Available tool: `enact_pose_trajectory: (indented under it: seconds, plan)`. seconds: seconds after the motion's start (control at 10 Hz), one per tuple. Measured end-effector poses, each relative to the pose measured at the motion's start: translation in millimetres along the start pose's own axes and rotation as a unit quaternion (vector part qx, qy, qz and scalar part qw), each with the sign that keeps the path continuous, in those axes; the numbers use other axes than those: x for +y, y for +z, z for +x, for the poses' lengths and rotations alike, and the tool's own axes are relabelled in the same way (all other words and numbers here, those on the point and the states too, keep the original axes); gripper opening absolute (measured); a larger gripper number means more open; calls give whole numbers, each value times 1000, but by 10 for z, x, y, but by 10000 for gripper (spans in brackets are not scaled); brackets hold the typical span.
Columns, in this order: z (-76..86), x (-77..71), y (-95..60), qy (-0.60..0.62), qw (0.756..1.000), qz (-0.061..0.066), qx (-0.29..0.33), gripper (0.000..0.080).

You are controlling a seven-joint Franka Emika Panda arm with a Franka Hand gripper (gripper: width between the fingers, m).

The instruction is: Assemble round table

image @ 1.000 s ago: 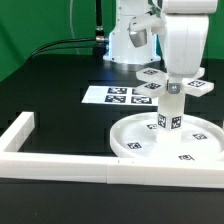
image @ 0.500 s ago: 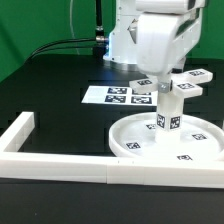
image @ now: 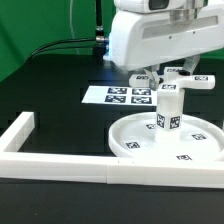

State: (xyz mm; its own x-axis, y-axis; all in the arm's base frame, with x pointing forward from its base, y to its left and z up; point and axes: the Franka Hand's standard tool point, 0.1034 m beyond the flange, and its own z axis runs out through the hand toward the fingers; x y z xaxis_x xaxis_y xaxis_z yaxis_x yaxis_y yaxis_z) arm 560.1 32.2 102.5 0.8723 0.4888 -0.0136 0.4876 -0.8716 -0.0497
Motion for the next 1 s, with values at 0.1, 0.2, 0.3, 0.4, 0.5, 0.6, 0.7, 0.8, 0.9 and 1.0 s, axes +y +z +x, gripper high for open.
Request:
enact_pose_trajectory:
  seconds: [0.1, 0.2, 0.3, 0.4, 0.5, 0.6, 0.7, 0.8, 0.9, 1.0]
  plan:
    - [2, -3, 0, 33, 999, 0, 0, 448]
    - [2, -4, 1, 59, 998, 0, 0, 448]
    - [2, -5, 3, 94, 996, 0, 0, 448]
    - [3, -8, 5, 139, 990, 1, 1, 448]
    - [1, -8, 7, 221, 975, 9, 10, 448]
    - [-5, -12, 8, 275, 961, 18, 12, 448]
    - [6, -20, 12, 338, 941, 23, 18, 448]
    - [9, -36, 13, 399, 916, 27, 23, 449]
    - [9, -54, 16, 464, 885, 36, 22, 449]
    - [18, -58, 15, 511, 858, 39, 22, 449]
